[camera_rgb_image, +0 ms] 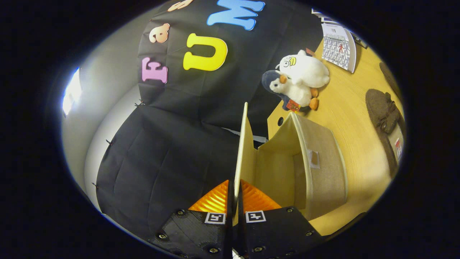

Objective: Open the storage box then place both shoes into the box .Put the left shoe in first, then the right shoe, with the right side of both shoes facing outward in a uniform manner.

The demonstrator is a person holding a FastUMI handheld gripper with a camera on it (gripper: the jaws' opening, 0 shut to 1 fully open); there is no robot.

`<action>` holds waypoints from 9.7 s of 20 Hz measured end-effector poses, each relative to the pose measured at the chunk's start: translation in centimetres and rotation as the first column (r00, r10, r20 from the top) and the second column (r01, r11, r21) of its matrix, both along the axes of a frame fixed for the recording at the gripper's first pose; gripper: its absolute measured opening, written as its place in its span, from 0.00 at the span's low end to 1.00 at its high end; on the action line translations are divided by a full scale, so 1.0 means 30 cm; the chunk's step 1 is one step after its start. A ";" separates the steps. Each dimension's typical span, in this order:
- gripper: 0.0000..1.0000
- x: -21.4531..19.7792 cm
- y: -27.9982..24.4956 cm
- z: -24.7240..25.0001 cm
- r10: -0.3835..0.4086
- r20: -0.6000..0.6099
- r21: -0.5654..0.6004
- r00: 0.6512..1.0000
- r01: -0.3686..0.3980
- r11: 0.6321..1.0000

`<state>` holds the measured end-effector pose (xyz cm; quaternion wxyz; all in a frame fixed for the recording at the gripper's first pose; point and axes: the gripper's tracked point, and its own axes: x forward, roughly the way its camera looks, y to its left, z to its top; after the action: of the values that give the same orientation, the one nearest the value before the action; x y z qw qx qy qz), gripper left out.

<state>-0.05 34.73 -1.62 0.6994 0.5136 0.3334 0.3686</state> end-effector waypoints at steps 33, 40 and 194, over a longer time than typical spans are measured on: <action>0.80 -0.056 0.712 0.118 0.165 0.130 -0.147 0.978 -0.146 0.978; 0.97 0.009 0.526 0.067 0.121 0.201 -0.252 0.972 -0.068 0.965; 0.98 0.206 -0.839 -0.458 0.081 0.207 -0.900 0.975 0.157 0.407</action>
<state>6.12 9.57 -15.36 0.9059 0.0141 0.3895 0.1655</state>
